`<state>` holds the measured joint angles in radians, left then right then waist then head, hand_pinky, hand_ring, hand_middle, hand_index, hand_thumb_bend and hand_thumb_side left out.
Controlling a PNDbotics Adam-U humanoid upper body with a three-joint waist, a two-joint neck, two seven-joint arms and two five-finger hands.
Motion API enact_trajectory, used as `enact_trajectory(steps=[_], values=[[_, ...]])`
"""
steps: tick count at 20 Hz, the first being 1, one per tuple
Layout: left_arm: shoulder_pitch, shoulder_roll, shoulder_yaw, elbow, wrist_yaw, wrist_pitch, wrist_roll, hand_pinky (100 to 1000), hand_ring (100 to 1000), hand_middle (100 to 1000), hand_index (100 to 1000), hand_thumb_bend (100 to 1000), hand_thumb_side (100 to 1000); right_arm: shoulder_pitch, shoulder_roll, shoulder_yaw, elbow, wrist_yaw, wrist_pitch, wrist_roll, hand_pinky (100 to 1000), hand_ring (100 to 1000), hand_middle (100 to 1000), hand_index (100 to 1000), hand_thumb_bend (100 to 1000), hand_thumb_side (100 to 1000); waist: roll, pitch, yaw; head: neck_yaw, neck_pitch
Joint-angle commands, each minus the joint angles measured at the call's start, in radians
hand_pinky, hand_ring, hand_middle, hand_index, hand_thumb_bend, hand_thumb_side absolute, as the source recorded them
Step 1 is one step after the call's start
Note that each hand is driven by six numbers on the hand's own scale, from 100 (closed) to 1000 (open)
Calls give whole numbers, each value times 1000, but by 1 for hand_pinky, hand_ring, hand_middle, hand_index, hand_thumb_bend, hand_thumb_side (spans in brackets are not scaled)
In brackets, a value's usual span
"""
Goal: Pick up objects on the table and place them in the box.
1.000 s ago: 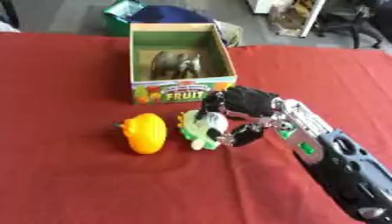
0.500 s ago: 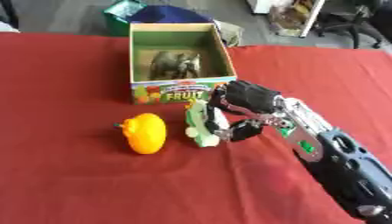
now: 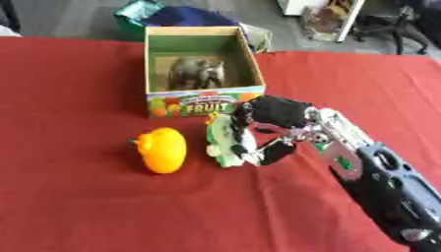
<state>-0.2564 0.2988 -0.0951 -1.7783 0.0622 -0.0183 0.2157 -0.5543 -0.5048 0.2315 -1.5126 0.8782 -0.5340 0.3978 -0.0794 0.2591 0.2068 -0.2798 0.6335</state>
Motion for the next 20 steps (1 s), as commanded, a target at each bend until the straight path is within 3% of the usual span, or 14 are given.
enact_trajectory(steps=[1,10,13,20], values=[[-9,11,9,-11,0,-2,-2,633,606,537,637,208,577,-7,-17,-9,-17,-19,-4,34,602,629,654,762,100,425,5,-16,1,-3,5],[-7,11,11,-11,0,-2,-1,633,607,536,637,208,577,-4,-26,-40,-69,-144,29,125,661,732,792,893,100,362,5,-15,-1,1,5],[-6,12,12,-11,0,-2,0,633,607,536,637,208,577,2,-25,-55,-86,-179,54,129,659,733,798,902,100,377,6,-14,-3,2,6],[-5,12,12,-11,0,-2,0,633,608,536,637,207,578,9,-34,-82,-135,-244,90,145,661,735,803,902,100,293,7,-14,-7,3,6]])
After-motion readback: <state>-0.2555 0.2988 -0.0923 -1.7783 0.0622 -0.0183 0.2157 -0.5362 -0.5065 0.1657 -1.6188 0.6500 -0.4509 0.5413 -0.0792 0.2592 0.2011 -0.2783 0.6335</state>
